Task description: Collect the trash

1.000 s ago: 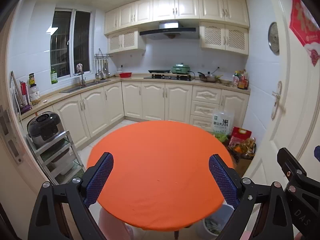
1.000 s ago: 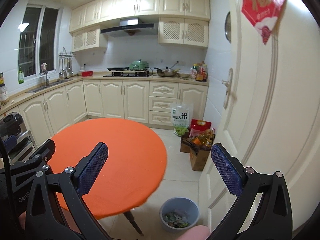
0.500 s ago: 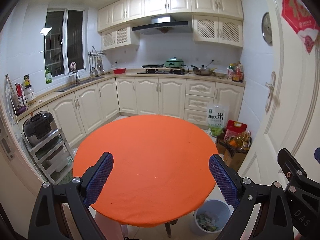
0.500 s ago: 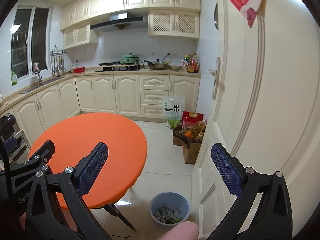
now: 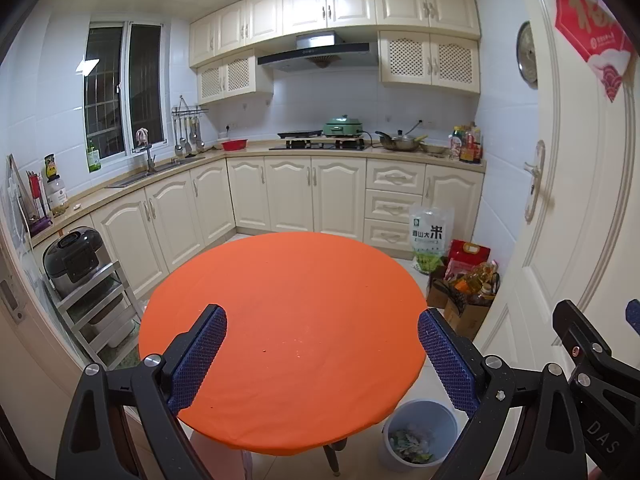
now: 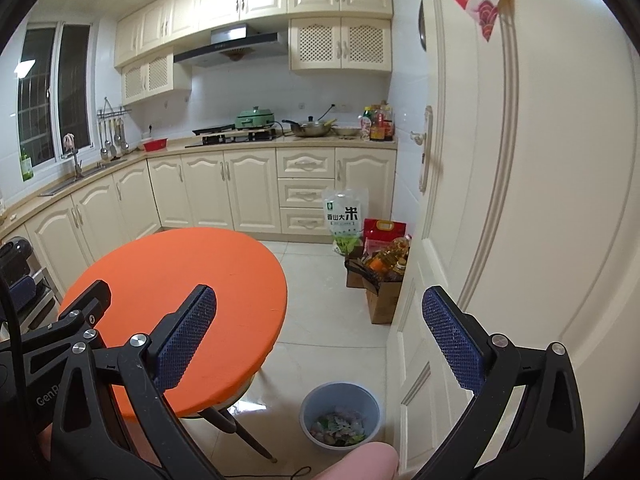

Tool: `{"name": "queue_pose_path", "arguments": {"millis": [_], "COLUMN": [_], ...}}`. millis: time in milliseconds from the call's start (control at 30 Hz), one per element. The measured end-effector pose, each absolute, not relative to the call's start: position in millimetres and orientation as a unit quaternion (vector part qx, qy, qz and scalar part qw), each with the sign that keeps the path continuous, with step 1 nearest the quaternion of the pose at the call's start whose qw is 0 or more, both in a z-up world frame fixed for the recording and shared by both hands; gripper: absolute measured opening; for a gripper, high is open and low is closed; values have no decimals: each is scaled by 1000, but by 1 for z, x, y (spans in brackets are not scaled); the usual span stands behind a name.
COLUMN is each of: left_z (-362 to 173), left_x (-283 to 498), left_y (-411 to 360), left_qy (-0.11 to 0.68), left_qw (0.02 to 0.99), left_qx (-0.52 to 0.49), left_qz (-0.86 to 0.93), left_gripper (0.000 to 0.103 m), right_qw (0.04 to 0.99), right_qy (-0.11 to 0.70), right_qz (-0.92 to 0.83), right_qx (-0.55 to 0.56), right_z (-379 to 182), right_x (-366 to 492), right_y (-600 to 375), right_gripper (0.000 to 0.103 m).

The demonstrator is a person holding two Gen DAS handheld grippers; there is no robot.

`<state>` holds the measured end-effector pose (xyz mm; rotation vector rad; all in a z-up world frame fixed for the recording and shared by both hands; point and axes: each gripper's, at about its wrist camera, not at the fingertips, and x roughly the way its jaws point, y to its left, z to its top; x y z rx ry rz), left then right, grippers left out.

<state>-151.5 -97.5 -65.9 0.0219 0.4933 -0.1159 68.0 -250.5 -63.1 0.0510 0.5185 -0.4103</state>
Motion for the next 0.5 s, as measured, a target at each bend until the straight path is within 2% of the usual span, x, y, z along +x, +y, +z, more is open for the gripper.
{"name": "queue_pose_path", "arguments": {"millis": [500], "left_z": [-80], "left_x": [-156], "left_y": [-92], "left_qy": [237], "left_qw": [970], "left_qx": [15], "left_qz": [-51], "left_gripper": [94], "right_qw": [947], "right_qy": [255], "right_qz": [-192], "right_qx": [34], "right_z": [-63], "right_x": [70], "right_y": [-253], "right_gripper": [103]}}
